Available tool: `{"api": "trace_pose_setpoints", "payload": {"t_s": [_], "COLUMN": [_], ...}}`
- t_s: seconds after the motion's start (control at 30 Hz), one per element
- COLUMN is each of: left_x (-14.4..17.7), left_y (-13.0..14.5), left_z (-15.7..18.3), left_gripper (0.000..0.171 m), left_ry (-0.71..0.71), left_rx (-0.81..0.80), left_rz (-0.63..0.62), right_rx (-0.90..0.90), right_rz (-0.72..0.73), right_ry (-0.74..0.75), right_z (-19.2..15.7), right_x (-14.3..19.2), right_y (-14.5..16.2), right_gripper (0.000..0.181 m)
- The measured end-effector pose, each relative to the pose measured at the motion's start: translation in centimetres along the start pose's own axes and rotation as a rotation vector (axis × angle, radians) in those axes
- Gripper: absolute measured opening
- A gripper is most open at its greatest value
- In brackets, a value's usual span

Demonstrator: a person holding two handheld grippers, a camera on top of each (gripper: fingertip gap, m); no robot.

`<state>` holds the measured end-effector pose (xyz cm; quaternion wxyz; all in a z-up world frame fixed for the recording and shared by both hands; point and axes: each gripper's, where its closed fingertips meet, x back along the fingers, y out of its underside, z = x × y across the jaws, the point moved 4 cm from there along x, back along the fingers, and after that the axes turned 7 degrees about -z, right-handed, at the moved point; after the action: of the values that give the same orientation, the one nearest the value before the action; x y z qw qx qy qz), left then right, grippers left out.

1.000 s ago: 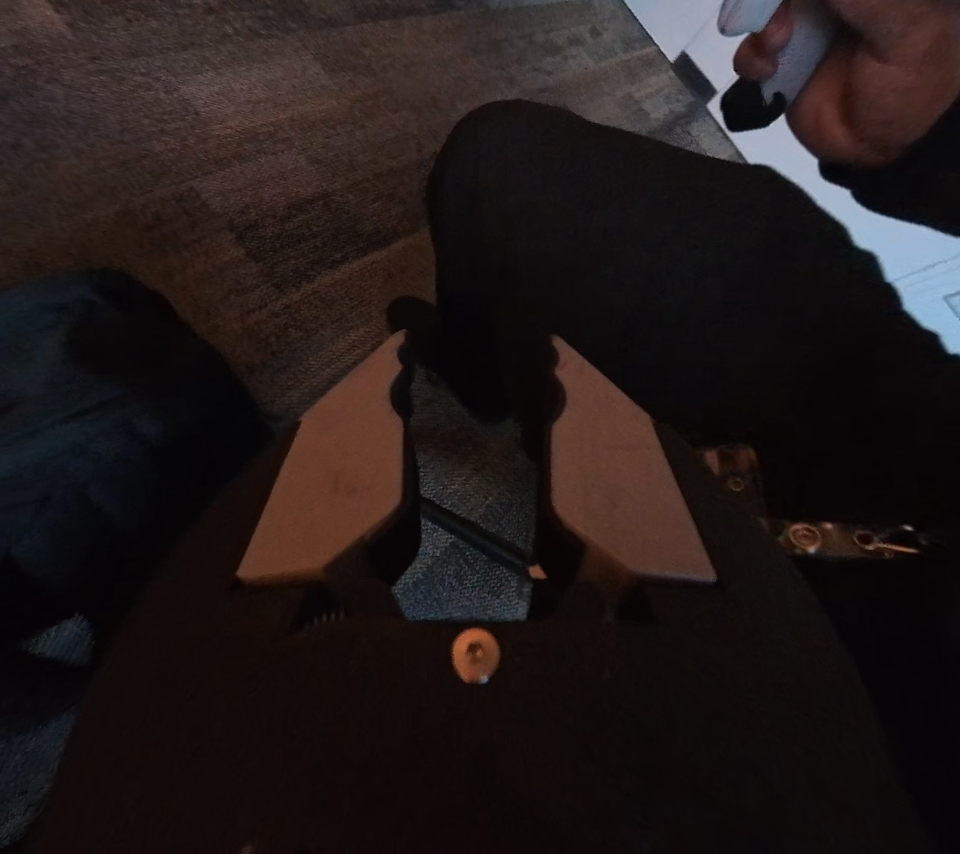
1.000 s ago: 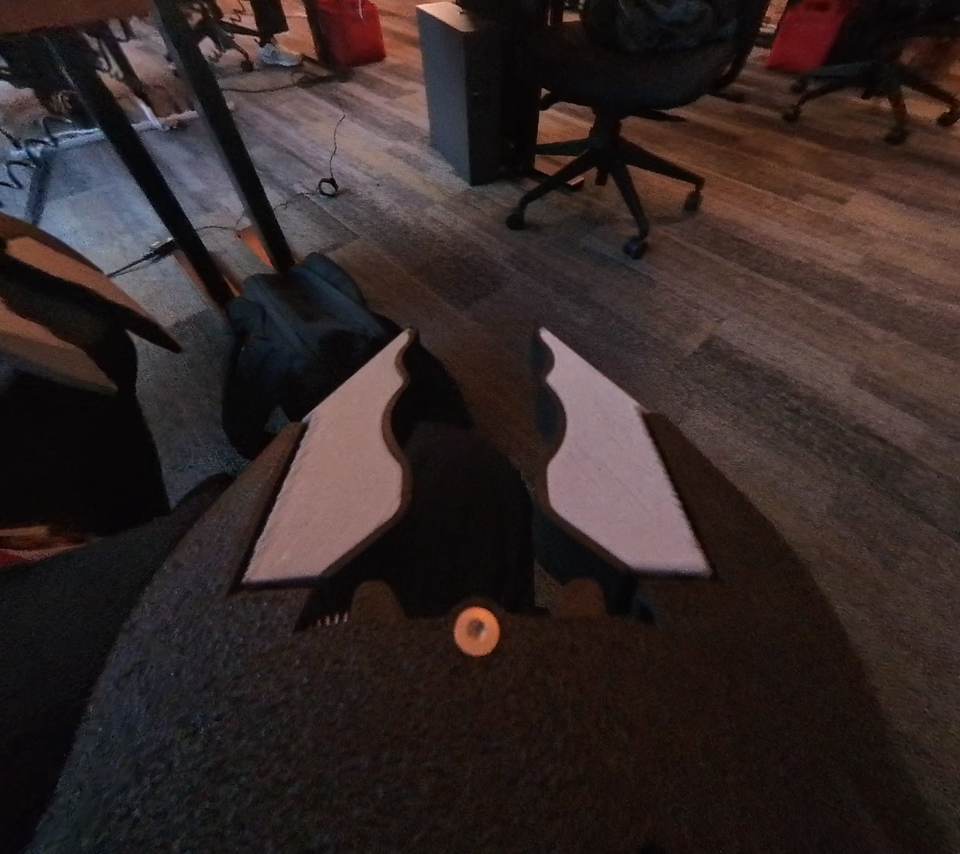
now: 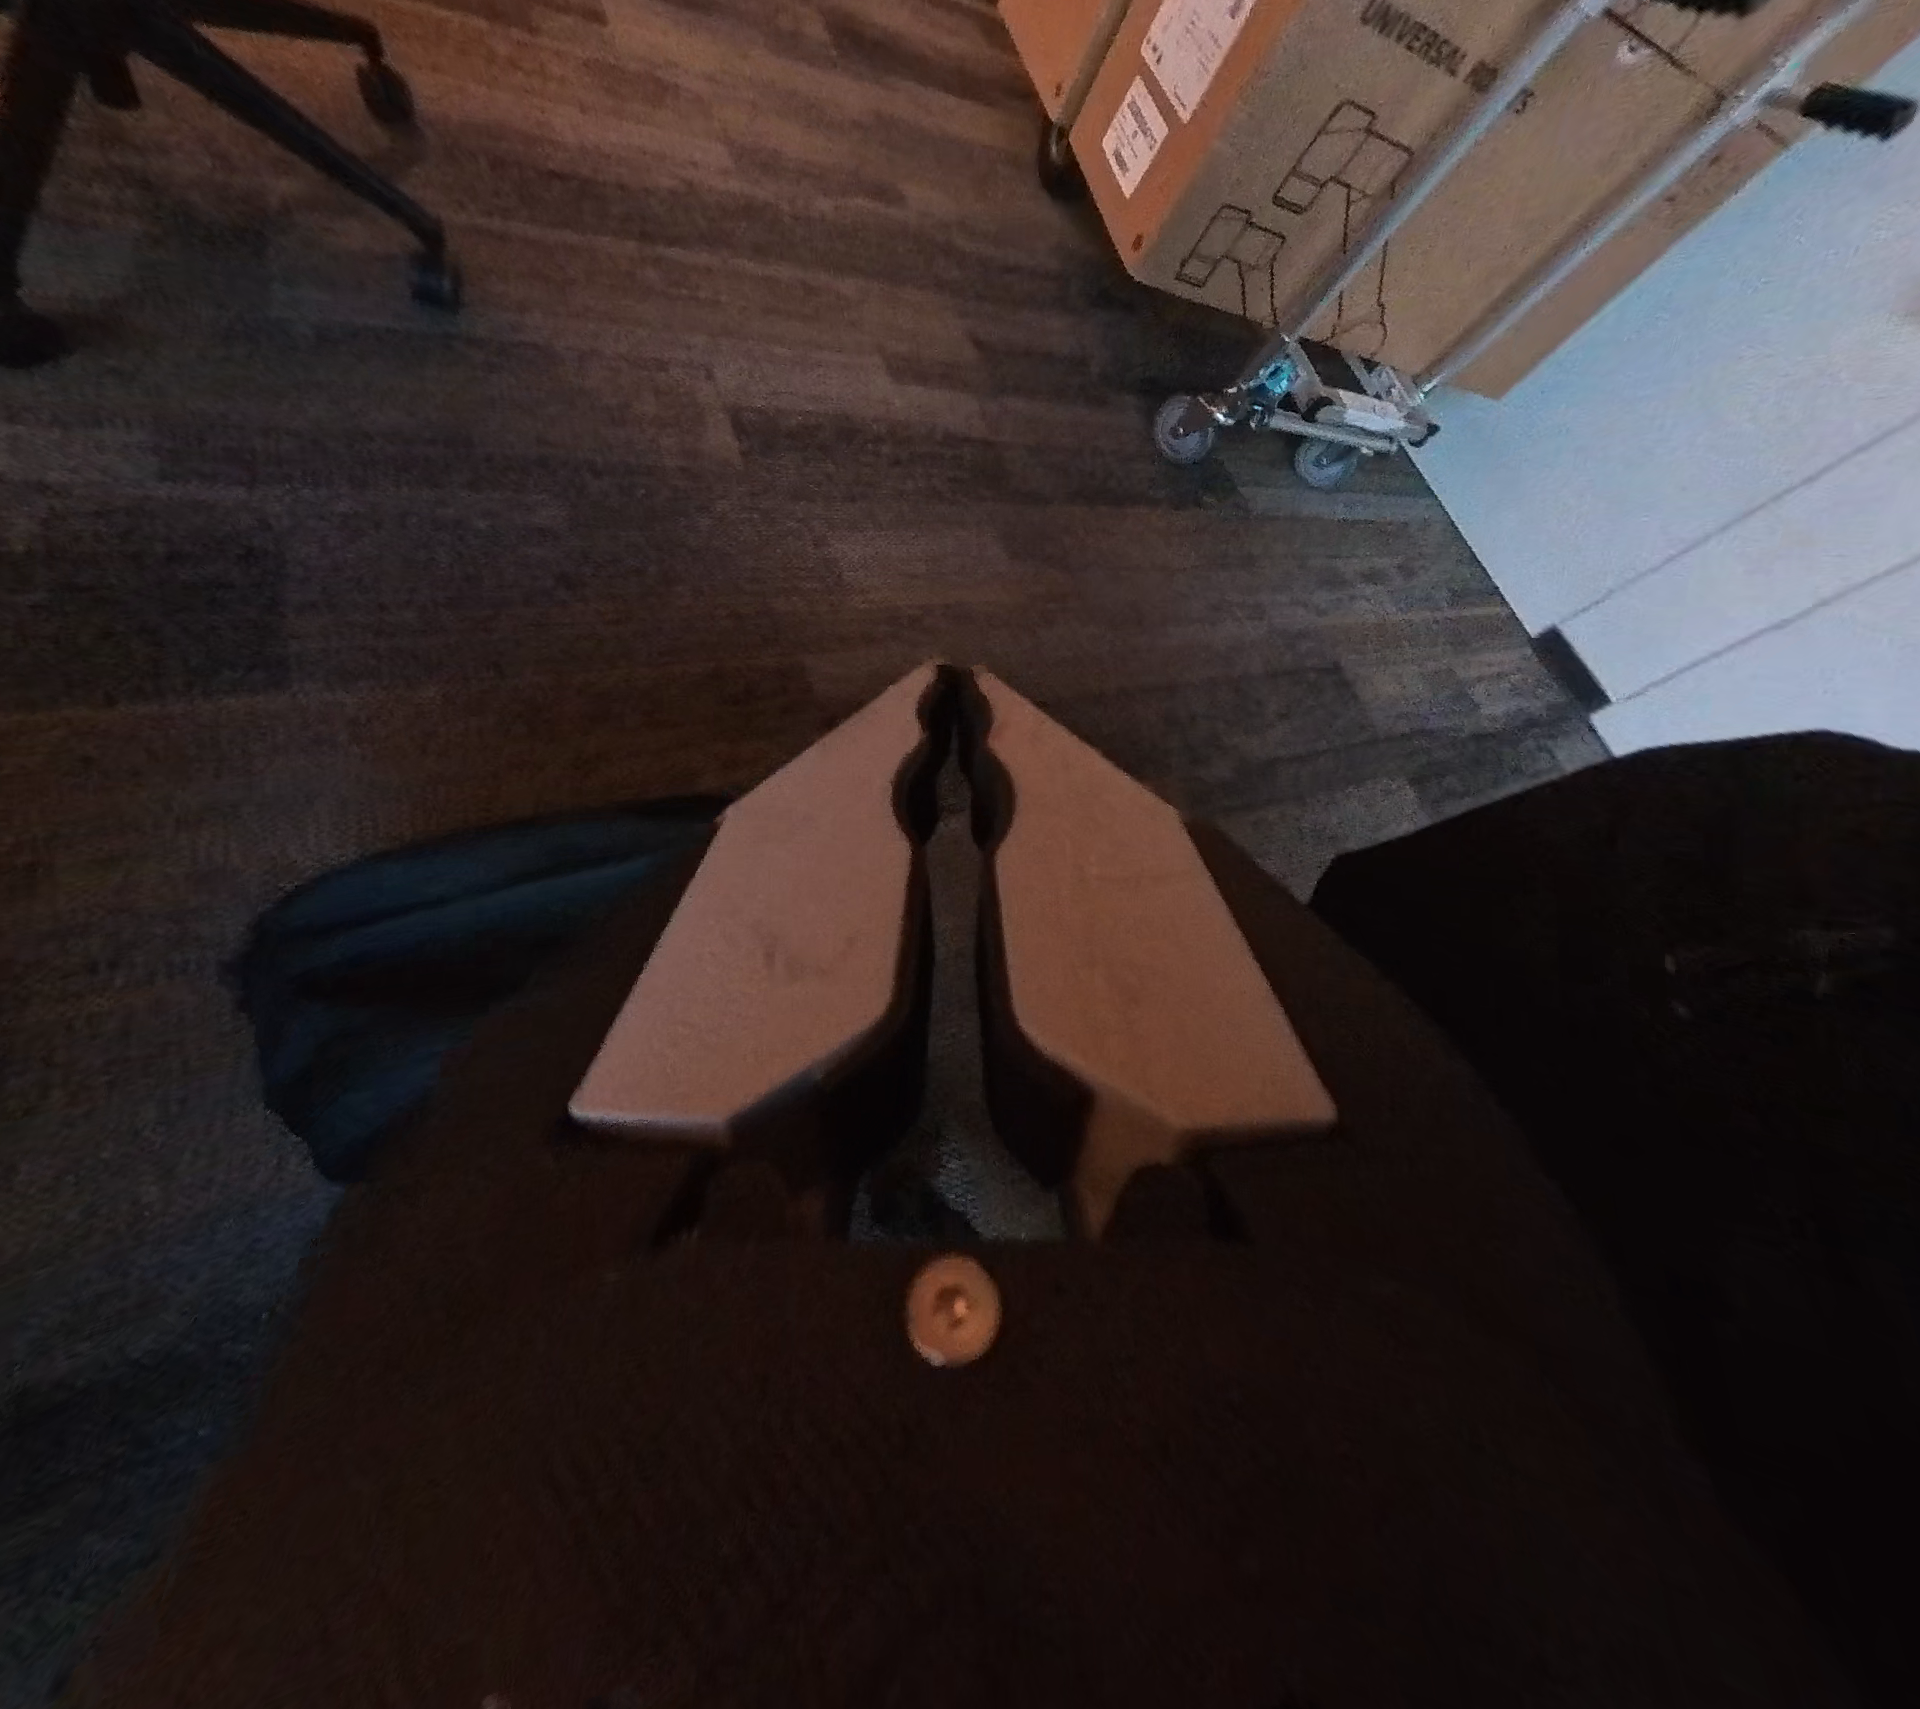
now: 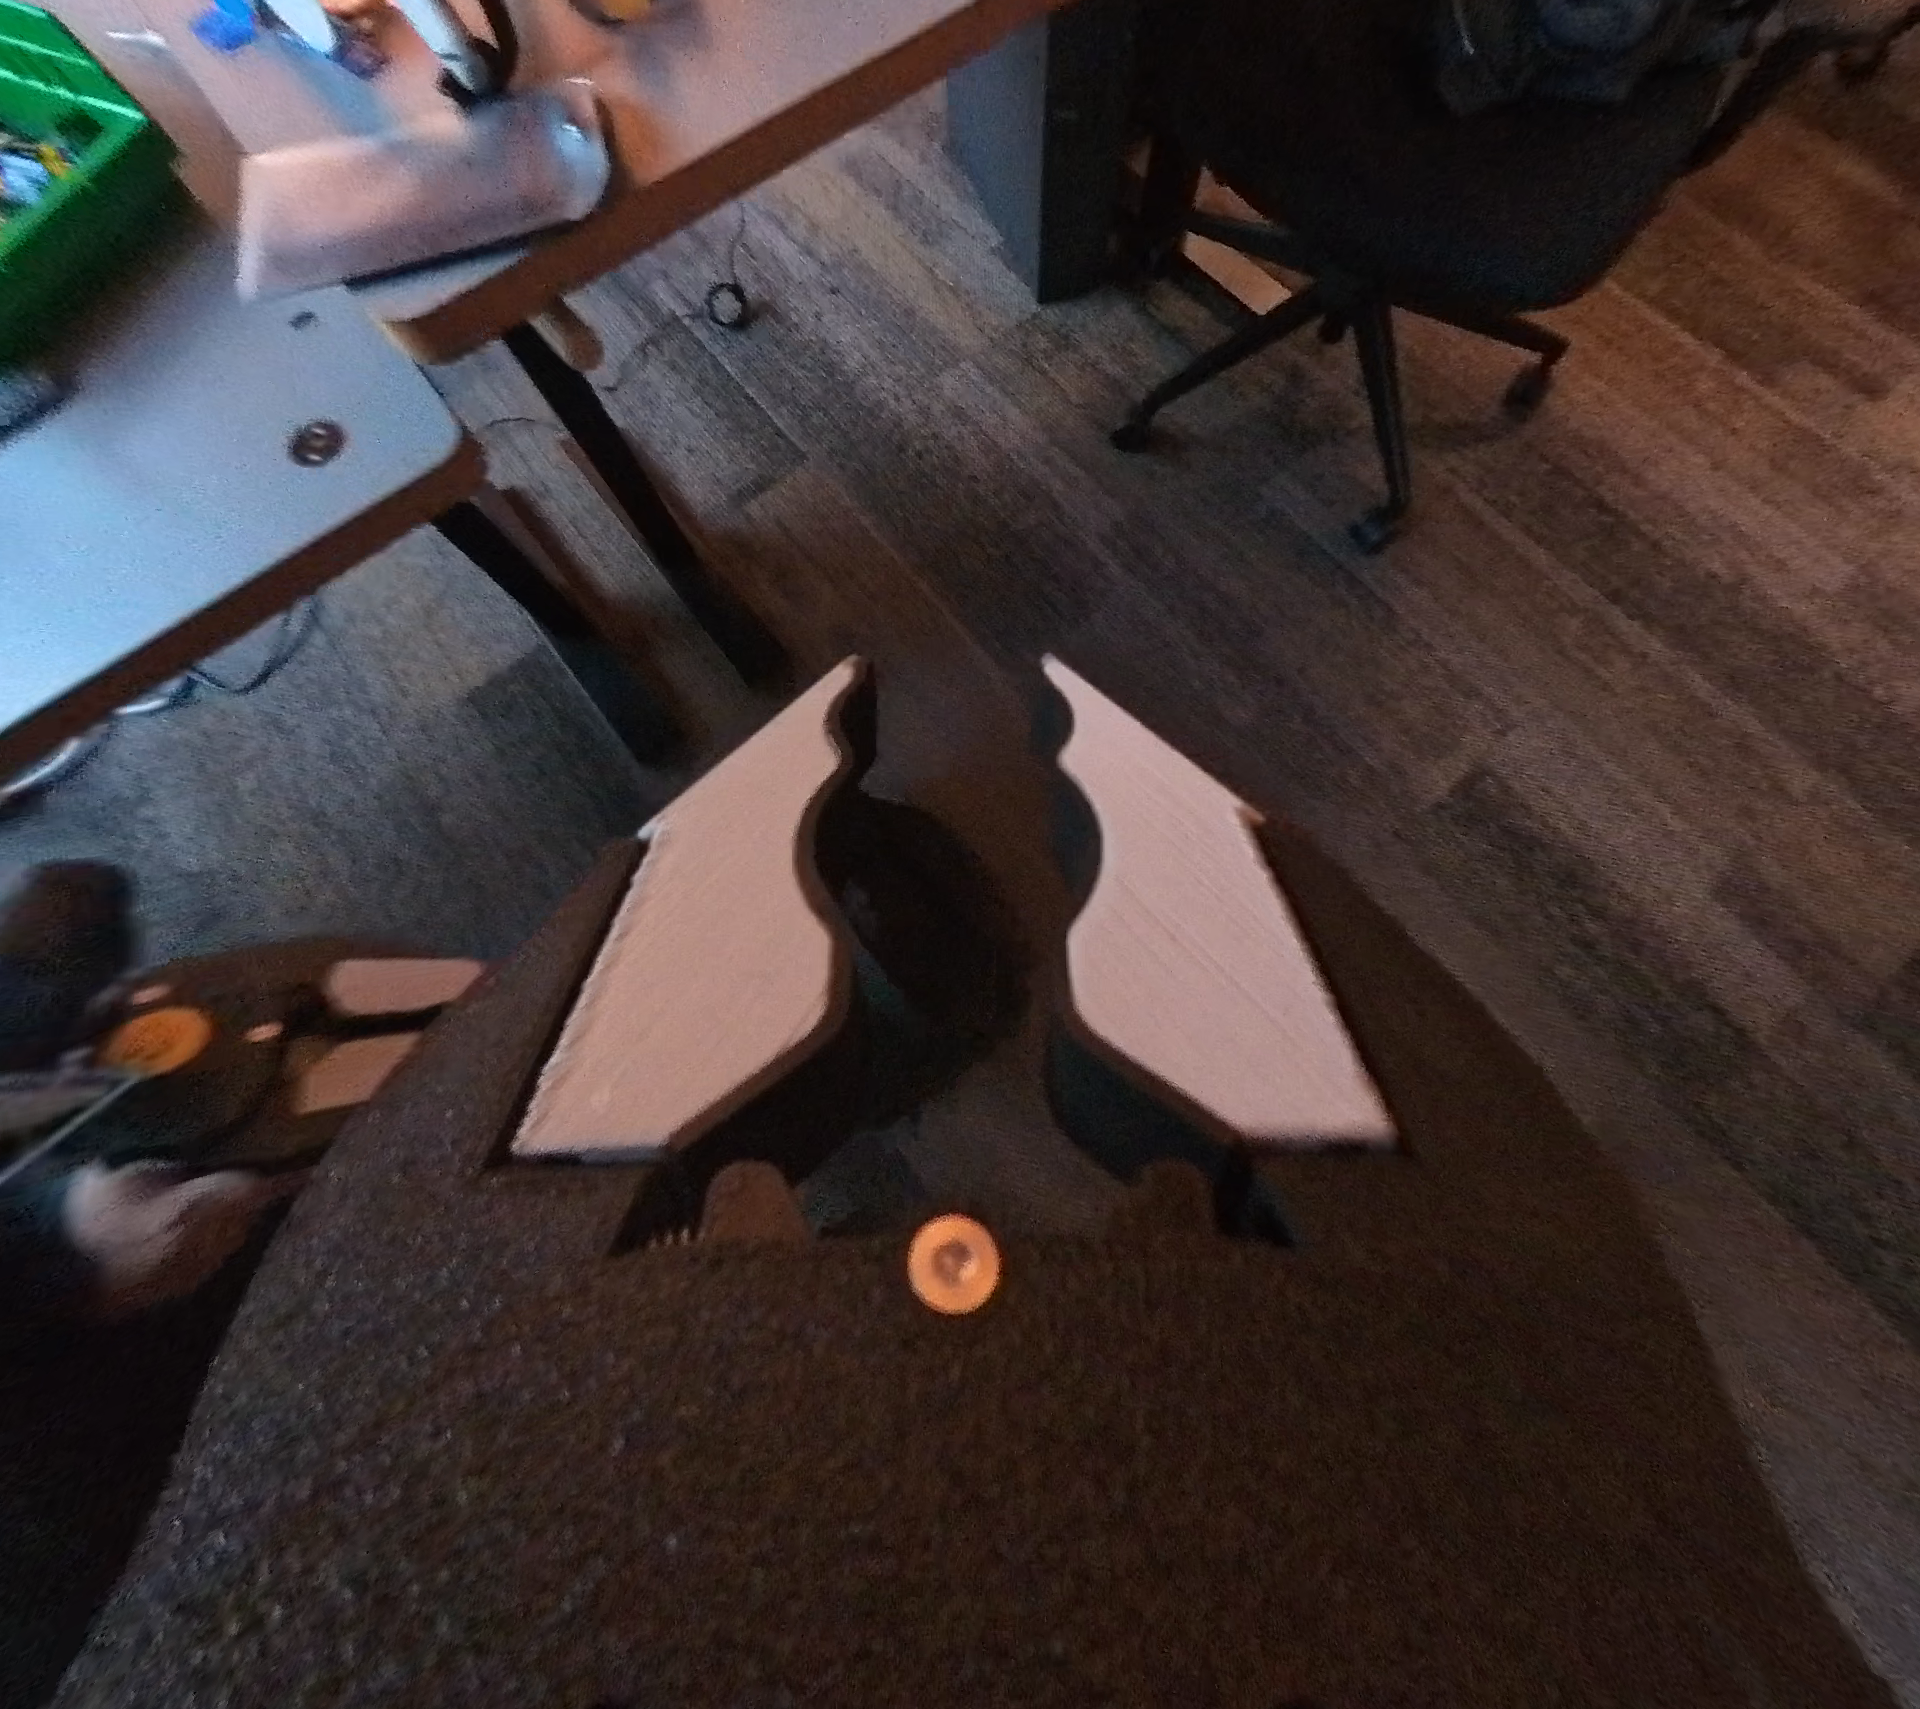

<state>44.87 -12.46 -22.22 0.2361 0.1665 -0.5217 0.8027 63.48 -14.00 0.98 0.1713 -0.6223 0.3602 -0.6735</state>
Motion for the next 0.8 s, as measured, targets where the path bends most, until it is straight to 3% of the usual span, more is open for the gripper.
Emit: {"api": "trace_pose_setpoints", "payload": {"t_s": [0.13,0.3,0.43,0.57,0.67,0.8], "left_x": [-2.5,-5.7,-10.1,-17.4,-23.5,-31.7], "left_y": [-2.2,-7.8,-13.4,-17.5,-20.3,-26.4], "left_z": [-1.2,-1.3,1.0,5.6,9.3,13.3], "left_gripper": [0.0,0.0,0.009,0.02,0.032,0.044], "left_ry": [0.043,0.146,0.185,0.172,0.123,0.083], "left_rx": [-0.069,-0.05,-0.159,-0.243,-0.224,-0.266], "left_rz": [-0.077,-0.183,-0.277,-0.411,-0.498,-0.523], "right_rx": [0.052,0.046,0.113,0.118,0.102,0.065], "right_rz": [0.0,0.002,-0.017,-0.044,-0.162,-0.362], "right_ry": [-0.035,-0.089,-0.142,-0.196,-0.23,-0.283], "right_z": [-1.0,3.3,11.1,21.3,28.7,36.6], "right_x": [-0.5,-0.1,0.3,0.2,0.0,0.2], "right_y": [-1.5,1.2,5.4,10.4,14.5,17.7], "right_gripper": [0.025,0.027,0.03,0.032,0.037,0.058]}}
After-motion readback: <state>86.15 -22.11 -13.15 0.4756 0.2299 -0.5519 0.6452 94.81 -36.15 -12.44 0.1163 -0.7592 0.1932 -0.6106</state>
